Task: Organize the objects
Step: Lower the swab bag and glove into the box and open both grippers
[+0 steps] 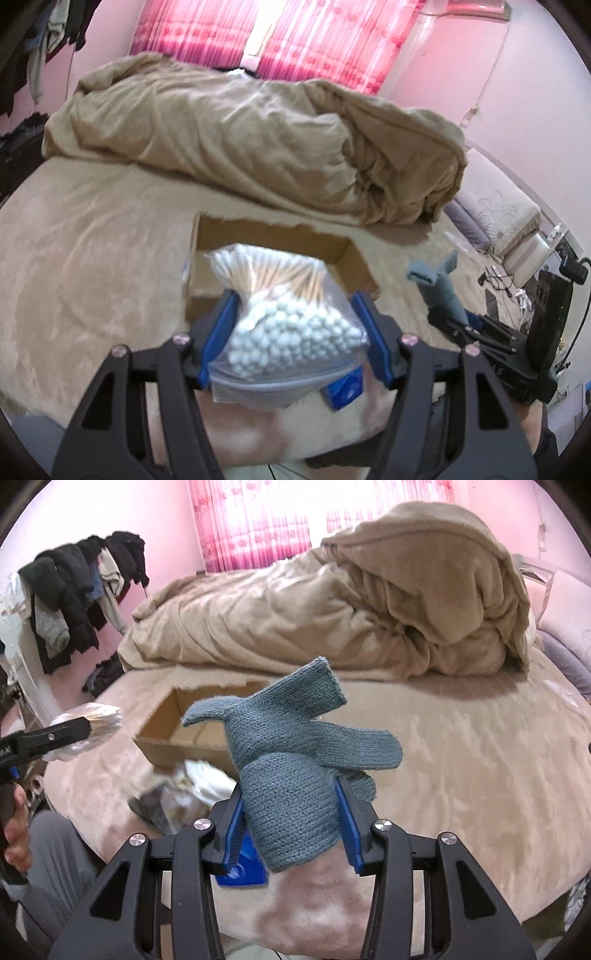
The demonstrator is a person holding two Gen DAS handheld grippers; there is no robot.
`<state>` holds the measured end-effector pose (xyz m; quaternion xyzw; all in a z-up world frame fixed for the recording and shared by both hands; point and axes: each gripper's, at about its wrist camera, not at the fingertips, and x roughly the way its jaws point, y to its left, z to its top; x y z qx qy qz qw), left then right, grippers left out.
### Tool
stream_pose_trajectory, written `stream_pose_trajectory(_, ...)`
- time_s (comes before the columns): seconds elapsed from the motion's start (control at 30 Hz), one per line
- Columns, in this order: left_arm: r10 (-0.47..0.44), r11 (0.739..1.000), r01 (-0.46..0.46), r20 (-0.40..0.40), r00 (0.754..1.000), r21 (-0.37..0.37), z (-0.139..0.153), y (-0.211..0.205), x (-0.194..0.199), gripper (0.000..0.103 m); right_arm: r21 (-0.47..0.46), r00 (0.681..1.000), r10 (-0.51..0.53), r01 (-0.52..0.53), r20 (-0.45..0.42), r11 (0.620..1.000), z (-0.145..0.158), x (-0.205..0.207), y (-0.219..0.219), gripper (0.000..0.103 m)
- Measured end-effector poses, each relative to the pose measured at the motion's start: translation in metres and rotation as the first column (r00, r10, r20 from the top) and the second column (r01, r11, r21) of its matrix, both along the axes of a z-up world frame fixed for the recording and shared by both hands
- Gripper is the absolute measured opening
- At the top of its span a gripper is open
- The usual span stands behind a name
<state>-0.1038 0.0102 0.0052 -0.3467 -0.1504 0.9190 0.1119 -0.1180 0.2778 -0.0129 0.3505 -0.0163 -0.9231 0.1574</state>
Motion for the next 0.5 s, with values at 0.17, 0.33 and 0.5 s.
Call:
stream_pose_trajectory(0.17,-0.01,0.999,0.008,-0.031,0.999,-0.042,0.008,0.014,-0.026,0.065,-0.021,0.999,0.0,-0.001,-0.033,1.0,0.016,-0.015,-0.012,0.047)
stream_pose_trajectory(0.33,-0.008,0.996,0.003,-0.059,0.998,-0.089,0.0,0.02,-0.055,0.065,-0.01,0.998,0.027,-0.028,-0.051,1.0,0.022,-0.045,-0.028,0.047)
stream_pose_trajectory(0.5,0.008,0.993,-0.013,-0.04,0.999,-0.12,-0.023,0.021,-0.087,0.065,0.03,0.996,0.08,-0.079,-0.035,0.996,0.011,-0.087,-0.046,0.047)
